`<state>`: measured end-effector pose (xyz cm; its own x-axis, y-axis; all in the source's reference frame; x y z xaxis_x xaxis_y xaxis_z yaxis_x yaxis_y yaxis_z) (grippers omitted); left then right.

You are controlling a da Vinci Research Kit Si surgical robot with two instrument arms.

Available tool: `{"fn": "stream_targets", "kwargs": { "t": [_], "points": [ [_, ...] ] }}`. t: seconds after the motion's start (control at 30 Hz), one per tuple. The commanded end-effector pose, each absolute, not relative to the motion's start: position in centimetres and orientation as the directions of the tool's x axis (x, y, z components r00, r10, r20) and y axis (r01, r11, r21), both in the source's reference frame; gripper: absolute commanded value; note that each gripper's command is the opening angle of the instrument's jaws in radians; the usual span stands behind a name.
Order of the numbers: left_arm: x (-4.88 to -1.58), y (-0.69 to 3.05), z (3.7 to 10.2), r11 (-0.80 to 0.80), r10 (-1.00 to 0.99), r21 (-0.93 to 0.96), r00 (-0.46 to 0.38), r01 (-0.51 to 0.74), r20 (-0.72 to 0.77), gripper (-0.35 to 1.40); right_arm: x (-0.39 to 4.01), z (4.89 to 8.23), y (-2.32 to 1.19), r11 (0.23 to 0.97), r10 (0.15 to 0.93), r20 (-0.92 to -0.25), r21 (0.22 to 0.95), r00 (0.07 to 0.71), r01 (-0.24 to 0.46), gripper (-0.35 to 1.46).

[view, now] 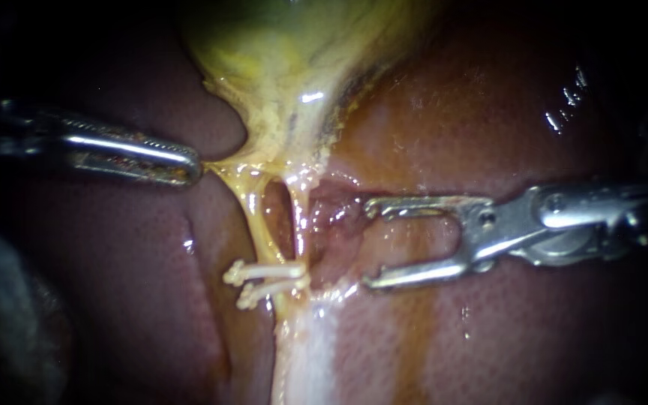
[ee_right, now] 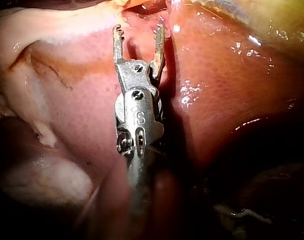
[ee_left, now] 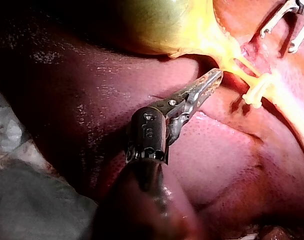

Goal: Going back second clip left tube

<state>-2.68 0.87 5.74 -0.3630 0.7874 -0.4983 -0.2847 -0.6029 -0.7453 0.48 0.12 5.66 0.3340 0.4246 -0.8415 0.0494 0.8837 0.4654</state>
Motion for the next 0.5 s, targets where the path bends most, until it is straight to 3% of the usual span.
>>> {"fn": "stream_targets", "kwargs": {
  "t": [0.03, 0.2, 0.5],
  "points": [
    [-2.68, 0.87, 5.75, -0.603, 0.787, -0.745, -0.363, -0.285, -0.498, -0.35, 0.42, 5.64, 0.15, 0.887, 0.408, -0.837, 0.458, 0.366, 0.058, 0.5],
    [-2.69, 0.87, 5.76, -0.603, 0.787, -0.745, -0.363, -0.285, -0.499, -0.35, 0.23, 5.59, 0.17, 0.897, 0.363, -0.827, 0.435, 0.43, 0.079, 0.5],
    [-2.88, 0.78, 5.93, -0.603, 0.788, -0.743, -0.361, -0.29, -0.499, -0.35, 0.1, 5.57, 0.15, 0.899, 0.355, -0.831, 0.429, 0.428, 0.089, 0.5]
  ]
}}
